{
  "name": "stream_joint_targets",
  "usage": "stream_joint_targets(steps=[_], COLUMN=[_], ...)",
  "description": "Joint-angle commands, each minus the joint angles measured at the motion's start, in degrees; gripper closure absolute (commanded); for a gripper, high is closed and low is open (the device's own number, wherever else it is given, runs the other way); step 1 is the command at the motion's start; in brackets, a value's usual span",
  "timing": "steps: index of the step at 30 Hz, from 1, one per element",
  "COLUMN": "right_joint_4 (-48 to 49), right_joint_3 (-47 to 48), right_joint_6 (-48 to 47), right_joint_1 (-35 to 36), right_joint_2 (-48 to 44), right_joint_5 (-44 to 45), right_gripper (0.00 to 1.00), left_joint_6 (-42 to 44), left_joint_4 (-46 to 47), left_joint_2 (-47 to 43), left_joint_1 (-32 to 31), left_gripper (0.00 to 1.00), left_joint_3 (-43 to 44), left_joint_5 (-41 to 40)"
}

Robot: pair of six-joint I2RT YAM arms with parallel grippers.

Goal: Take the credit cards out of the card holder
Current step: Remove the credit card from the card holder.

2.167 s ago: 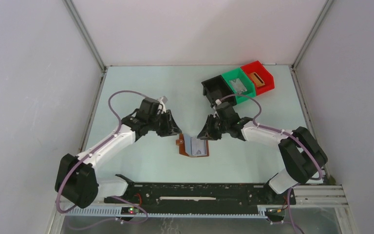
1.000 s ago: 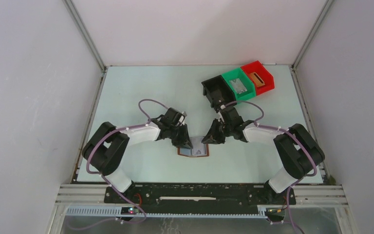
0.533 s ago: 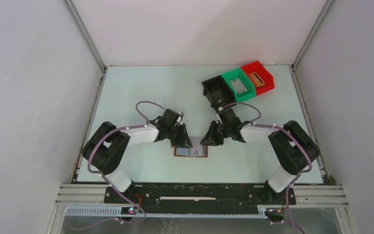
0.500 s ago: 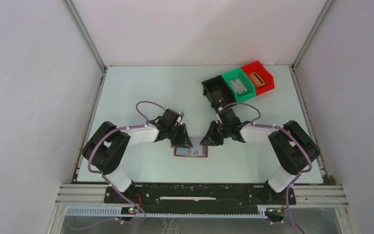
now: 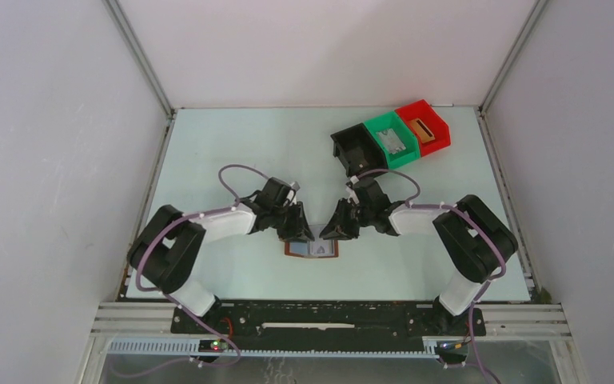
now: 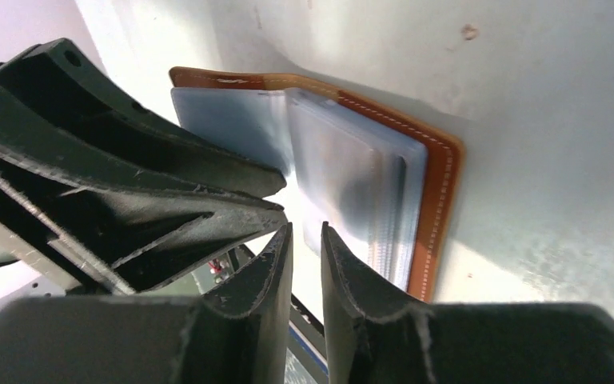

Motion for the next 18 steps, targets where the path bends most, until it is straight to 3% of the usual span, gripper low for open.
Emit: stream_joint_targets(steps=[1,7,18], right_joint_4=[3.66,0.84,-4.51], right_joint_3=[0.24,0.24,-0.55], right_joint_6=[1.25,0.13,-2.24], right_joint_1=[0.38,0.63,1.2], right_joint_2=[0.04,-0.48,-5.59], right_joint_5=[-1.0,1.46,7.73], right_gripper=[0.73,0.73,0.7], left_joint_6=[2.94,3.66,3.21], left_joint_4=[-4.66,-7.03,-5.07], left_joint_2=[-7.84,-11.39,-4.3], left_joint_1=[0.26,2.16,2.49], left_gripper=[0.65,0.67,0.75], left_joint_3=[-1.0,-2.34,-4.29], left_joint_5=[-2.44,-4.27,-4.36])
